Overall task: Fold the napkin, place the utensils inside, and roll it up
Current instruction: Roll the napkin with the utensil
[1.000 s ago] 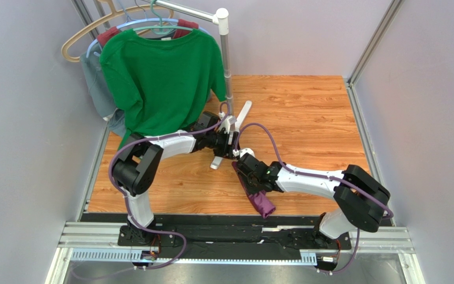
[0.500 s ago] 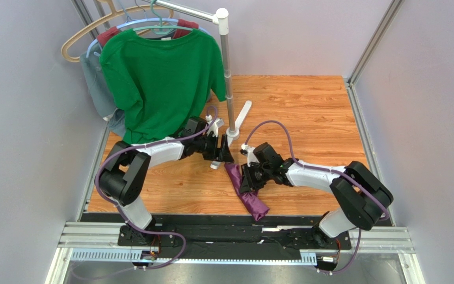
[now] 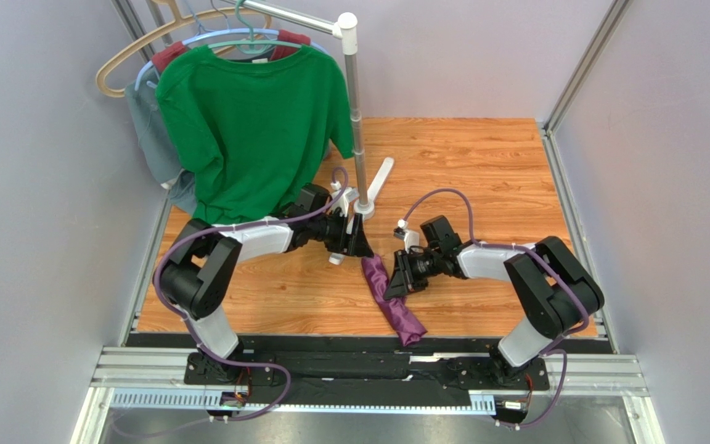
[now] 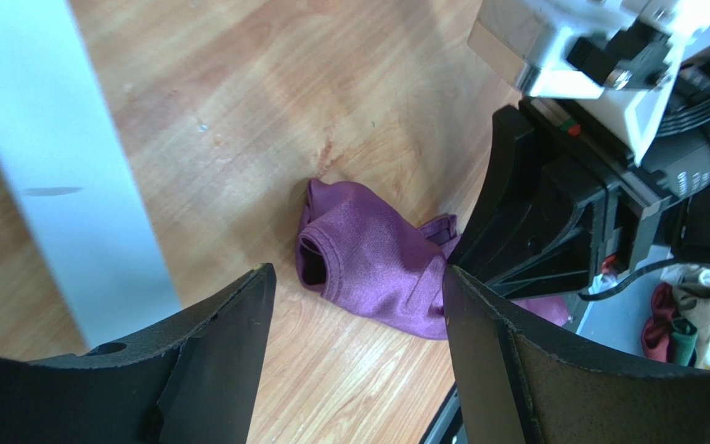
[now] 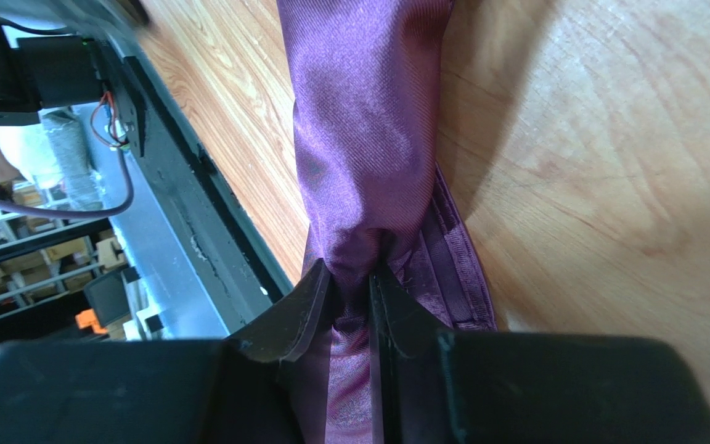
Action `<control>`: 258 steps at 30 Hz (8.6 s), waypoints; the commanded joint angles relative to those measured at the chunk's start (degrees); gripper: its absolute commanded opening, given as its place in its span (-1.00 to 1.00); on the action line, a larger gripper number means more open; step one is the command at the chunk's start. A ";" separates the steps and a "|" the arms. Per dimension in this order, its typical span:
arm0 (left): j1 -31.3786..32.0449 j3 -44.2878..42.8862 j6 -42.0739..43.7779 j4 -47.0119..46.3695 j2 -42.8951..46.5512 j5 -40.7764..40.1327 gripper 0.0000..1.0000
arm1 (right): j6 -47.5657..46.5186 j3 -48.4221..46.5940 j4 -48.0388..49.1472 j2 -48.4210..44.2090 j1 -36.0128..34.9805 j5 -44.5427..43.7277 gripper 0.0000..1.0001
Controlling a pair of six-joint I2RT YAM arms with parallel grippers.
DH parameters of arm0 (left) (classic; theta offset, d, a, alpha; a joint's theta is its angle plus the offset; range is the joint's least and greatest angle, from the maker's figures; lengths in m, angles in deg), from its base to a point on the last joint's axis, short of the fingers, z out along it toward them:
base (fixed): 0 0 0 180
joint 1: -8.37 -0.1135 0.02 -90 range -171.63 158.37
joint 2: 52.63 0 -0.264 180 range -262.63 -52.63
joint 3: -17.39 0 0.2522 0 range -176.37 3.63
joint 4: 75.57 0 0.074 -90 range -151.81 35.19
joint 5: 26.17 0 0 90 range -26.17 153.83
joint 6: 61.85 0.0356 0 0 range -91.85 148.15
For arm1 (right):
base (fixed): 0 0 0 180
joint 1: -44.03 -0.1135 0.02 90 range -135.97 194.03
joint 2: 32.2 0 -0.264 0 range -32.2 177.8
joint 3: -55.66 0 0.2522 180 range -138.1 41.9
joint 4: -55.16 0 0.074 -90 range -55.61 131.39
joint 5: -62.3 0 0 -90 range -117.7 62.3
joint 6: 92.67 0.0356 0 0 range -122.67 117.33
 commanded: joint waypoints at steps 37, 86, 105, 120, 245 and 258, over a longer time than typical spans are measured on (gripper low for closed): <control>4.18 -10.15 0.25 7.62 -10.22 1.94 -1.00 | 2.53 -20.46 -30.03 -7.00 -31.80 -60.41 0.10; -1.01 -2.60 -1.95 -0.46 0.85 -2.55 0.45 | -2.12 -2.71 -9.38 -6.12 -11.16 -18.85 -0.81; 0.22 2.42 -3.97 -13.47 -3.53 6.86 0.30 | -3.26 -1.21 -5.24 -1.55 -2.10 -7.60 -0.85; 2.07 -2.32 -5.29 -9.35 -8.64 7.12 -1.00 | -4.94 -7.35 -15.95 -8.83 -2.01 -11.53 0.00; 2.51 -3.65 -7.84 -14.62 -11.54 10.11 -1.00 | 1.48 -9.64 -15.88 -4.71 -12.20 -30.26 0.62; 2.51 -3.65 -8.45 -14.88 -11.10 10.11 -1.00 | 8.24 -15.27 -25.46 1.62 -22.05 -52.68 0.16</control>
